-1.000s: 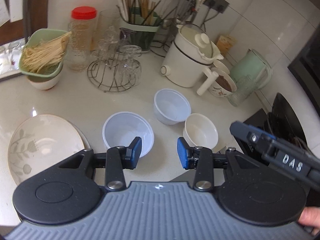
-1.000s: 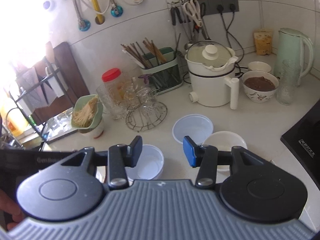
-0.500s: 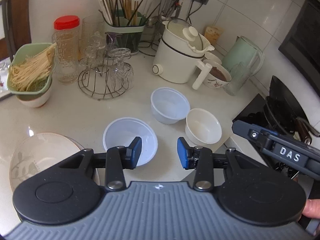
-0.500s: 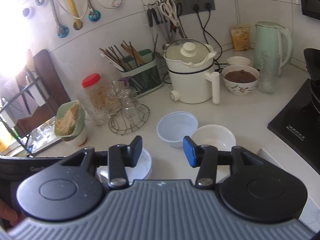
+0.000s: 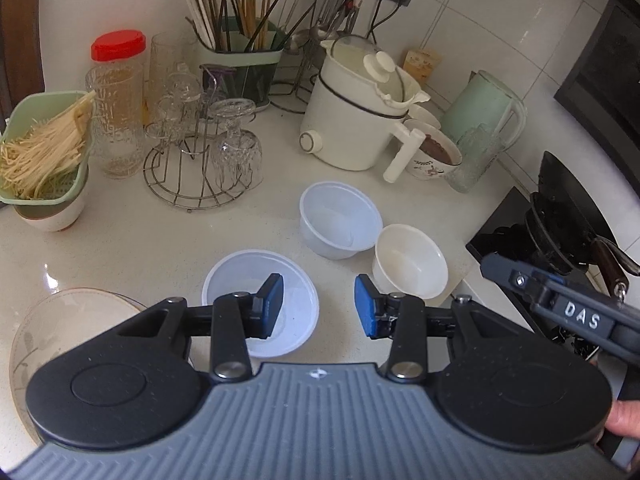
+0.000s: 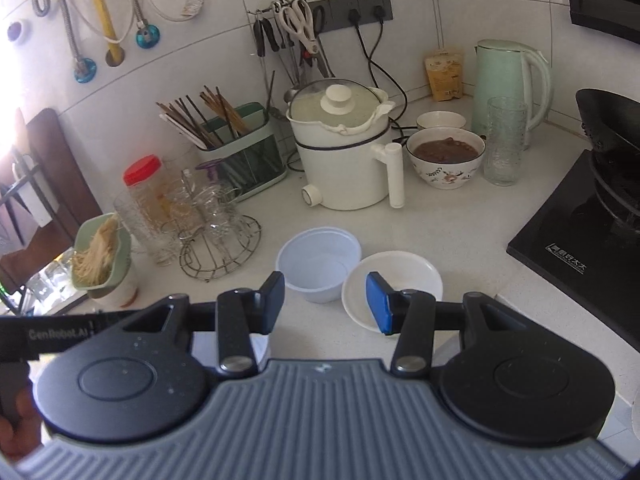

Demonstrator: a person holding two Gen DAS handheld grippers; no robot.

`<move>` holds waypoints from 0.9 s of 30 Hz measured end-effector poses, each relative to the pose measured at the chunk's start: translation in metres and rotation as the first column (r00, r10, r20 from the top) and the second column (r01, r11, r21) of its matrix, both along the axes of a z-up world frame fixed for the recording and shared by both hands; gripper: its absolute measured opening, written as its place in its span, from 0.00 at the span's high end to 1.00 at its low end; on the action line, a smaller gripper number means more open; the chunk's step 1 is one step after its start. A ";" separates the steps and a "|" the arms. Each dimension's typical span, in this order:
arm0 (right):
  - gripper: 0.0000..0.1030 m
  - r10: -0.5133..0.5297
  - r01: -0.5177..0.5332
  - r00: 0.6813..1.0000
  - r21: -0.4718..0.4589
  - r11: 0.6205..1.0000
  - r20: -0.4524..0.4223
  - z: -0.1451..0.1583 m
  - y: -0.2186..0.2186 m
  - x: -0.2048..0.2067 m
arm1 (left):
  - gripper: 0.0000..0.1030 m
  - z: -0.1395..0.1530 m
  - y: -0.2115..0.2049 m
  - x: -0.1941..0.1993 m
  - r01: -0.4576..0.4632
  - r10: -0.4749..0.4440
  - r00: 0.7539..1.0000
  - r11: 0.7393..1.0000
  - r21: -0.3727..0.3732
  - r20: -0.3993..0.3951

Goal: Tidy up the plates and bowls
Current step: 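Lift the plastic bowl with both tools and carry it over the other plastic bowl, then lower the plastic bowl into the other plastic bowl and open both tools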

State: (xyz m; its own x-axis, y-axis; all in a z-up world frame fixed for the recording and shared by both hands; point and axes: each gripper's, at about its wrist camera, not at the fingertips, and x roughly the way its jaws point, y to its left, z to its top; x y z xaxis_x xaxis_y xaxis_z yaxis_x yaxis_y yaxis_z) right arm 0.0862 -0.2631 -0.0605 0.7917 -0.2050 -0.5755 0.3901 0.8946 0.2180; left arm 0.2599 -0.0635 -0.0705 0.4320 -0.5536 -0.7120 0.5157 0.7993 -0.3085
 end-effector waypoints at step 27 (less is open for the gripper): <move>0.53 -0.026 0.025 0.991 -0.008 1.000 -0.134 -0.040 -0.072 0.101 | 0.43 -0.039 -0.088 0.123 -0.027 0.037 0.993 0.995 0.097 -0.109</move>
